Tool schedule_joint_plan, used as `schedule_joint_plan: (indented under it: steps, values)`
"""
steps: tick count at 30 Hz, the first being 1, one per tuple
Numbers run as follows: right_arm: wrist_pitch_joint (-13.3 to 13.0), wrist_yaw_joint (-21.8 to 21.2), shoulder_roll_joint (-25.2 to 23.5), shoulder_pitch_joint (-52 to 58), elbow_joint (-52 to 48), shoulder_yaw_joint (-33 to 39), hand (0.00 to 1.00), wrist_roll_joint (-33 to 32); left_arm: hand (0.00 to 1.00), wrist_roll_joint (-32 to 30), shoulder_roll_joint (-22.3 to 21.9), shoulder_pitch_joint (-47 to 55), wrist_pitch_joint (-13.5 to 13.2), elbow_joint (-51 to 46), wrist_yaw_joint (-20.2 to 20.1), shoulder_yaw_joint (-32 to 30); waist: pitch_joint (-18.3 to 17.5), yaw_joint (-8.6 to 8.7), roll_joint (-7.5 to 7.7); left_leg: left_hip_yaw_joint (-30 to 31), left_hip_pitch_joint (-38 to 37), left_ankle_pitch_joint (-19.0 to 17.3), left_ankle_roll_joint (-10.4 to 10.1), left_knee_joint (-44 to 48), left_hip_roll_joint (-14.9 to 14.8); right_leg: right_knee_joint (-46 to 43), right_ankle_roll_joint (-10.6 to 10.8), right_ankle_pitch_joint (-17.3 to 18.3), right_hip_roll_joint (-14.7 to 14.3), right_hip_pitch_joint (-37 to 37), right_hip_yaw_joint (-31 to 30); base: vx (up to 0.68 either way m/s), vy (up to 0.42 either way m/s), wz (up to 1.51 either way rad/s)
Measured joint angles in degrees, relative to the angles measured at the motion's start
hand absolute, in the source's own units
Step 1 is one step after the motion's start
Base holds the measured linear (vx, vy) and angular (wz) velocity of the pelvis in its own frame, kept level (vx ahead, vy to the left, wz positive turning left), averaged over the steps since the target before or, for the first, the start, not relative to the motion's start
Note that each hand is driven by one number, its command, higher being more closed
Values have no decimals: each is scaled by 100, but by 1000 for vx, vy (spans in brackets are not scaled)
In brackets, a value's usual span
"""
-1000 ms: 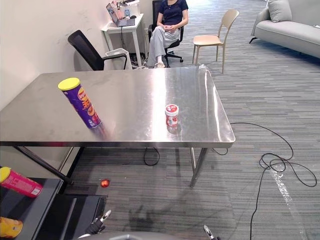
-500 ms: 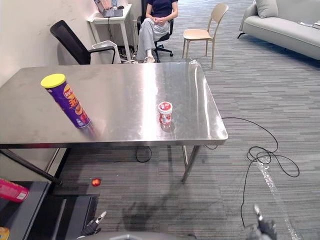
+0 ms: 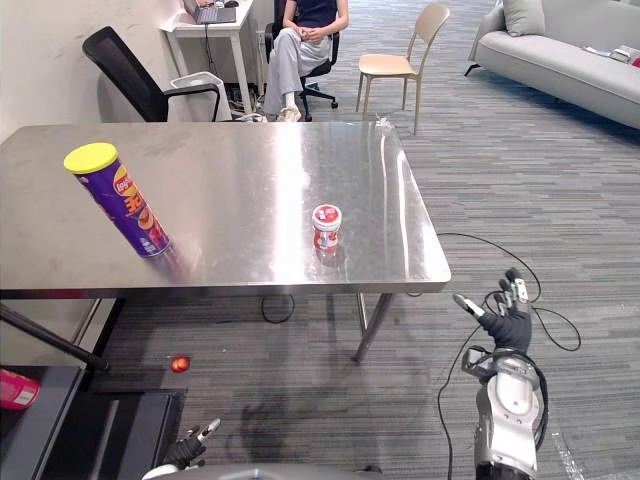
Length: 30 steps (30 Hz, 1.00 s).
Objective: Put the gum and the chips on the shelf.
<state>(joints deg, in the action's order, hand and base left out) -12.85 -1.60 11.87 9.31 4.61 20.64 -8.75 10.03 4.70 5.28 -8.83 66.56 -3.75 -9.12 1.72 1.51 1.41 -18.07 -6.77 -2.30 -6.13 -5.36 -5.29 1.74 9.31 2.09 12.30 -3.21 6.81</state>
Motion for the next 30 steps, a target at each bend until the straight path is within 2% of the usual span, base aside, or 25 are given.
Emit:
schedule_joint_plan:
  steps: [1, 2, 3, 7, 9, 16, 30]
  values:
    - [-3, -110, 2, 70, -93, -50, 0, 1, 0, -1, 2, 2, 0, 0, -7, 27, -3, 4, 4, 12, 9, 0, 0, 0, 0, -1, 1, -1, 0, 6, 9, -54, -60, 12]
    - [-5, -575, 89, 354, -534, -446, 0, -1, 0, -5, 47, 6, 1, 2, -54, 98, -59, 11, 46, 155, 207, -18, 18, 165, -22, -51, 5, -3, 5, 113, 52, -70, -66, 14]
    - [-24, -744, 156, 400, -672, -592, 0, -2, 0, -6, 47, 5, 2, 2, -77, 98, -61, 11, 47, 175, 216, -18, 18, 188, -34, -78, 5, -2, -1, 116, 59, -65, -61, 14]
    - [-39, -900, 228, 427, -732, -754, 0, -4, 0, -6, 64, 18, 1, 8, -108, 159, -71, 7, 60, 300, 274, -23, 16, 254, -36, -92, 13, -7, 7, 112, 106, -50, -17, 7]
    - [-41, -937, 441, 427, -844, -981, 0, -9, 0, -6, 78, 23, 0, 10, -112, 216, -78, 8, 51, 381, 319, -21, 17, 274, -36, -92, 17, -9, 7, 113, 155, -67, -17, 13]
    - [-45, -864, 570, 91, -943, -1276, 0, -10, 0, -6, 71, 24, 2, 6, -100, 221, -92, -1, 28, 577, 433, 8, 37, 305, -33, -92, 19, -11, 3, 108, 310, -21, -14, 11]
    - [-28, -202, 510, -963, -219, -1424, 0, 219, 0, -9, 72, 11, 10, -109, 15, 206, 45, -14, 64, 839, 565, 121, 48, 244, -25, -79, 18, -11, -5, 78, 583, -3, -10, 9]
